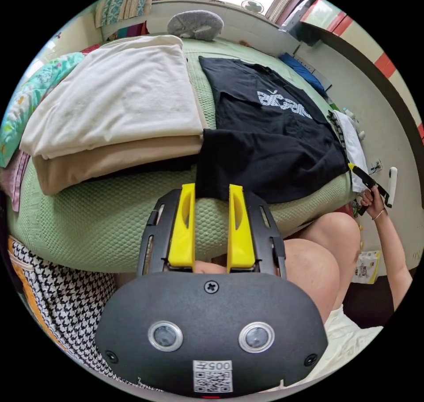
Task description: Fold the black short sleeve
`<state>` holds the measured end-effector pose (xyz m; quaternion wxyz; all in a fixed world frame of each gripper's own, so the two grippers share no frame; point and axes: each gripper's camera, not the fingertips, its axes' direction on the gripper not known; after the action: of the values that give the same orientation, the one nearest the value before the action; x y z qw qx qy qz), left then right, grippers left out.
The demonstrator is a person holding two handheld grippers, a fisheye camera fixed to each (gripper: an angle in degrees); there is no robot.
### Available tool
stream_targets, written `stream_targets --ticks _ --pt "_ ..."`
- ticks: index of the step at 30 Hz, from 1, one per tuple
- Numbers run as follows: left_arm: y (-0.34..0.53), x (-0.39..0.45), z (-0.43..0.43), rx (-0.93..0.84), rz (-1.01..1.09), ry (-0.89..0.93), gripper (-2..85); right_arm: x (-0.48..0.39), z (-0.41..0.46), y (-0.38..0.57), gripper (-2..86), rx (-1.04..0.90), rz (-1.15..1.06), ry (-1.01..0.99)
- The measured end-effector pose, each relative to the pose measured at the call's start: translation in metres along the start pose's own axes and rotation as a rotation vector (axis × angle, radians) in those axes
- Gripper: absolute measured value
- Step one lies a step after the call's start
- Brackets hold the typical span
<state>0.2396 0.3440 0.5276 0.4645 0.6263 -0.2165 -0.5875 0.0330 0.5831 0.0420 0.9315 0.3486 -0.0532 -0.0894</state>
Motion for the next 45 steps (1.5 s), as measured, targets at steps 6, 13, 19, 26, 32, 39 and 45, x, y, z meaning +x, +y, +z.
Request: stream_targets --ticks 6,13,19,26,32,39,45 --pt "0.005 0.018 -0.015 -0.039 0.055 -0.012 0.9 -0.001 -0.033 0.017 -1.4 0.038 -0.034 0.01" --pt "0.039 0.037 -0.074 0.037 0.1 0.064 -0.2 -0.016 -0.096 0.041 -1.0 0.023 -0.059 0.077" --pt "0.058 0.041 -0.128 0.124 0.101 0.025 0.2 -0.009 -0.161 0.057 -1.0 0.086 0.005 0.057" --pt "0.049 0.034 -0.079 0.099 0.078 -0.015 7.7 0.012 -0.134 0.066 -0.9 0.013 0.075 0.059" --pt "0.015 0.029 -0.039 0.072 0.076 -0.015 11.7 0.015 -0.086 0.073 1.2 -0.04 0.108 0.051" --pt "-0.004 0.027 -0.014 0.028 0.058 -0.057 15.1 0.03 -0.035 0.09 6.0 -0.093 0.131 0.015" --pt "-0.01 0.03 -0.014 0.026 0.076 -0.05 15.8 0.049 -0.027 0.098 6.1 -0.104 0.146 -0.033"
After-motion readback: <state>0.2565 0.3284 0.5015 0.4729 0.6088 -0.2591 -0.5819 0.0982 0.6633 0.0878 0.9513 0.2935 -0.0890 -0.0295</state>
